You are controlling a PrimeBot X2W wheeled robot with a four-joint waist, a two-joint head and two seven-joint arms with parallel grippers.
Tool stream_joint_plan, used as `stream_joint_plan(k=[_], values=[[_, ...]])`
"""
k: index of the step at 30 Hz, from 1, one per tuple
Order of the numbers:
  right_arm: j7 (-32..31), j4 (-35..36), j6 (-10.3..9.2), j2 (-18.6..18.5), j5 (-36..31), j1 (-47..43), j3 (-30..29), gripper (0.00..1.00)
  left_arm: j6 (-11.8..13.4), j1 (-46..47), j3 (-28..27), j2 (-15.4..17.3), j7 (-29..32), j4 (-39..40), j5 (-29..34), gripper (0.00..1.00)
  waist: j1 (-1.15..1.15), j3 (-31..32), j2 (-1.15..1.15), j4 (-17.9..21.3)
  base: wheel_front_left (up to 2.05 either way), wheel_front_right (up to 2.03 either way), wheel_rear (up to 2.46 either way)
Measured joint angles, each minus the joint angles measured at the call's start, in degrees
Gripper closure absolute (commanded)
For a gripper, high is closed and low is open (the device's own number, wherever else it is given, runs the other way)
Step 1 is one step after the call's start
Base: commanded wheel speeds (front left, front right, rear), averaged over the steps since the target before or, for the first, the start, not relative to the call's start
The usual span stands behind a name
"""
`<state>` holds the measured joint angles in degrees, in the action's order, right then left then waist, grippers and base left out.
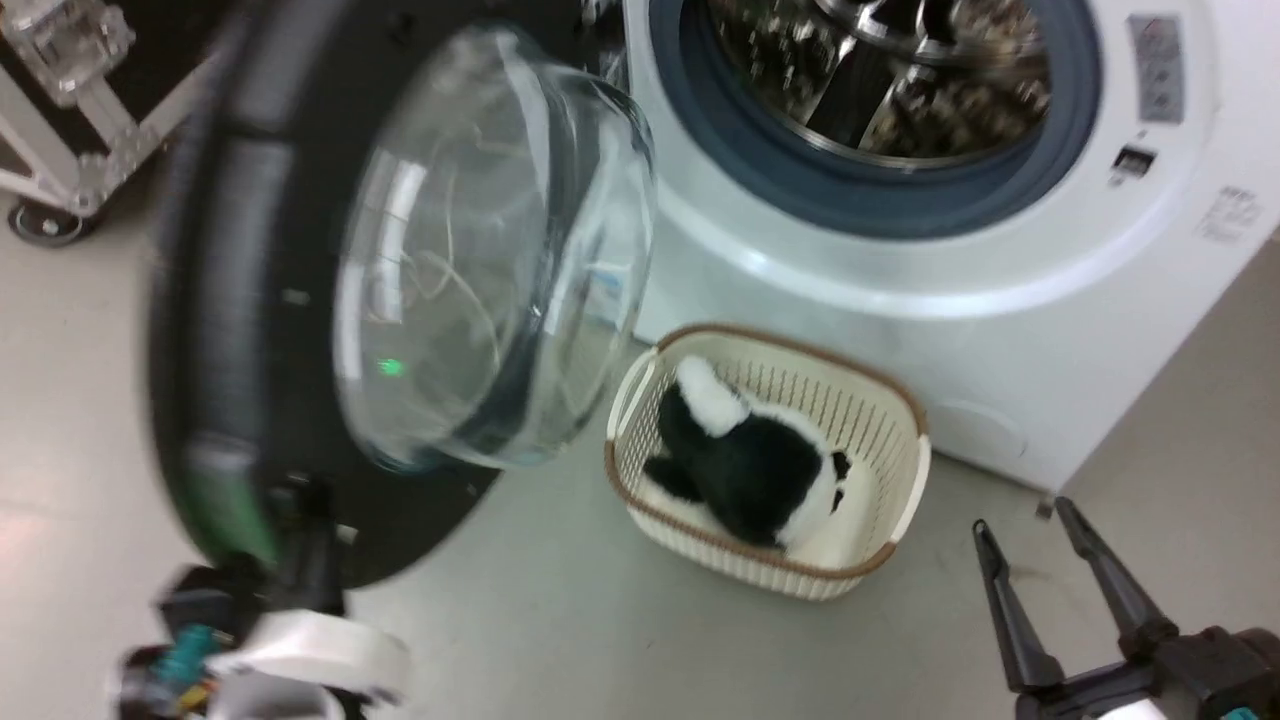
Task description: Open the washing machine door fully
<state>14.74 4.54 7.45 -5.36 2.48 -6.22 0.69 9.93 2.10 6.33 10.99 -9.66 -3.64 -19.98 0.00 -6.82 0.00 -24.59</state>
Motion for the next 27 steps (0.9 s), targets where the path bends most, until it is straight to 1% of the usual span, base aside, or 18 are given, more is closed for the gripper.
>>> stream_joint_plan(k=[4,7,9,13,16,19,22,27], values=[[0.01,0.69,0.0,-2.55,0.01,1.1,0.22,0.0,-0.02,3.0,-4.0,2.21,-0.58,-0.94,-2.31,1.0,0.0,-3.62,0.0,-0.09,0.0,0.0,0.0],[0.01,1.42,0.0,-4.04,0.04,2.27,0.34,0.0,-0.01,5.37,-7.62,3.1,-1.04,-2.2,-4.95,1.0,0.01,-6.47,0.0,0.34,0.0,0.0,0.0],[0.0,1.63,0.0,-4.68,0.11,2.44,0.31,0.0,-0.03,6.64,-10.53,4.31,-1.07,-3.67,-6.92,1.0,0.01,-8.22,0.0,0.83,0.0,0.0,0.0],[0.0,2.15,0.0,-6.16,0.3,2.65,-0.27,0.0,0.0,9.9,-15.11,8.87,-0.98,-7.16,-8.56,1.0,0.01,-11.39,0.0,1.89,0.0,0.0,0.0],[0.0,2.81,0.0,-7.19,0.74,3.07,-0.59,0.0,-0.16,13.2,-18.13,11.09,-0.43,-9.94,-11.02,1.0,0.01,-13.5,0.0,2.62,0.0,0.0,0.0],[0.01,3.22,0.0,-7.83,1.08,3.38,-0.69,0.0,-1.58,15.96,-19.87,14.15,-0.24,-14.06,-12.1,1.0,0.01,-15.11,0.0,3.28,0.0,0.0,0.0],[0.0,3.35,0.0,-8.35,1.21,3.54,-0.75,0.0,-2.24,18.19,-20.0,16.91,-0.45,-17.5,-11.71,1.0,0.01,-16.21,0.0,3.9,0.0,0.0,0.0],[0.0,3.33,0.0,-8.75,1.56,4.55,-1.15,0.0,-3.05,20.8,-19.93,18.12,-1.62,-22.43,-11.38,1.0,0.01,-16.56,0.0,4.59,0.0,0.0,0.0]])
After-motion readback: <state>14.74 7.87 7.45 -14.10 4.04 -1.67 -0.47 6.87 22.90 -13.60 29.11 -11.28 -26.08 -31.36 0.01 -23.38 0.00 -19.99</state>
